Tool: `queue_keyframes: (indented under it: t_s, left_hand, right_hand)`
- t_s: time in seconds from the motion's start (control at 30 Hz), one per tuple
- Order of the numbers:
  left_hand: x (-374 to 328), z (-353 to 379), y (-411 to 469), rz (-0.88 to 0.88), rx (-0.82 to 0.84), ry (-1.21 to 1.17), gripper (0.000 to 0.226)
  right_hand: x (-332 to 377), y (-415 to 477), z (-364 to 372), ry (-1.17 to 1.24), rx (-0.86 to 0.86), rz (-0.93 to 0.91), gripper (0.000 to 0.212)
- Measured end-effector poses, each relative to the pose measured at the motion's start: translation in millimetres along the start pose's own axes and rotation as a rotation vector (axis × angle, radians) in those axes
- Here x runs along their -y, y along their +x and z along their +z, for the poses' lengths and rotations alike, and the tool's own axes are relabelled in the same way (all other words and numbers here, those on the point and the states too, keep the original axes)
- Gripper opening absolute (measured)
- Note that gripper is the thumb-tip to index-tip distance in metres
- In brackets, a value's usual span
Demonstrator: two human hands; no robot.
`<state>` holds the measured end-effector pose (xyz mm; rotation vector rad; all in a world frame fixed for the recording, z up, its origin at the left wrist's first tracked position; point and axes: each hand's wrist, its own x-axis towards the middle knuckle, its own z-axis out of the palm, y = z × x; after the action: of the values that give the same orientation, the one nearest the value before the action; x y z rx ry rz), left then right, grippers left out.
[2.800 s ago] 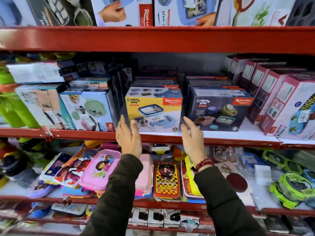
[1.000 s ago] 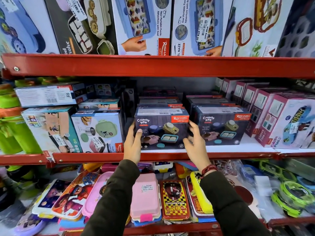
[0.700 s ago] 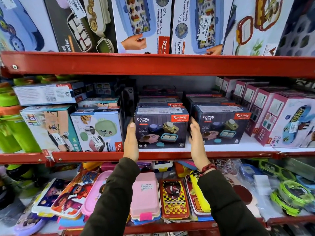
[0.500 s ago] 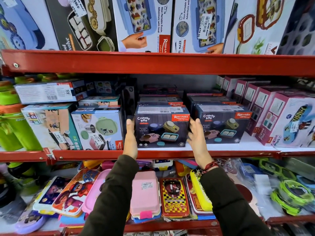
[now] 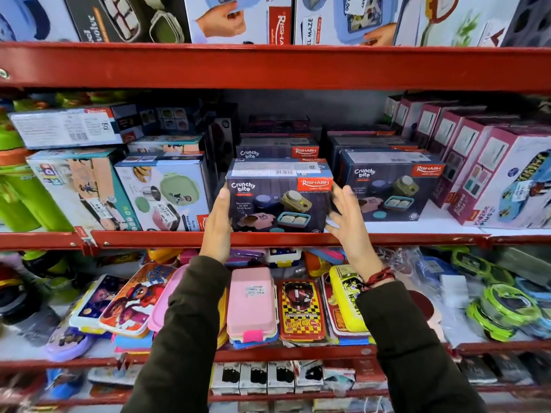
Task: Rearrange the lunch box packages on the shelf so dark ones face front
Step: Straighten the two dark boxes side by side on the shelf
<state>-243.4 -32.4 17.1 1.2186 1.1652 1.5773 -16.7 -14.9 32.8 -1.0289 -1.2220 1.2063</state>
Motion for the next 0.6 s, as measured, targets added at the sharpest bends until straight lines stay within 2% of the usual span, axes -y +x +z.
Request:
queue_keyframes:
  t_s: [0.07,0.1,0.17,0.27,0.33,0.37,0.43,0.53,0.6]
  left_hand:
    - [4,2,-3,0.032,-0.042,0.026,0.066]
    - [8,5,-6,0.073,-0.088,0.042,0.071]
    - [10,15,-16,0.154,-0.245,0.047,0.069]
    - [13,31,-31,0.301,-0.507,-0.016,0.054]
    - [15,46,-39,0.408,-0.557,-0.031,0.048]
    - [15,59,-43,0.425,-0.539,-0.033,0.044]
    - [15,90,-52,0.422,-0.443,-0.04,0.041]
    - [11,142,-58,0.376,-0.222,-0.001,0.048]
    - [8,176,-60,0.313,-0.076,0.04,0.051]
  right_hand:
    - [0,-3,0,0.016,0.015,-0.009,0.058]
    - [-1,-6,0,0.014,0.01,-0.019,0.067]
    - [-2,-11,-4,0.013,-0.023,-0.054,0.084]
    - [-2,-20,-17,0.044,-0.084,-0.114,0.072]
    - [-2,-24,-31,0.053,-0.141,-0.15,0.071]
    - [0,-25,-40,0.056,-0.174,-0.17,0.073]
    - [2,-27,-60,0.057,-0.241,-0.218,0.064]
    - [7,-25,-91,0.056,-0.334,-0.271,0.045]
    - [9,-20,-115,0.061,-0.365,-0.277,0.045]
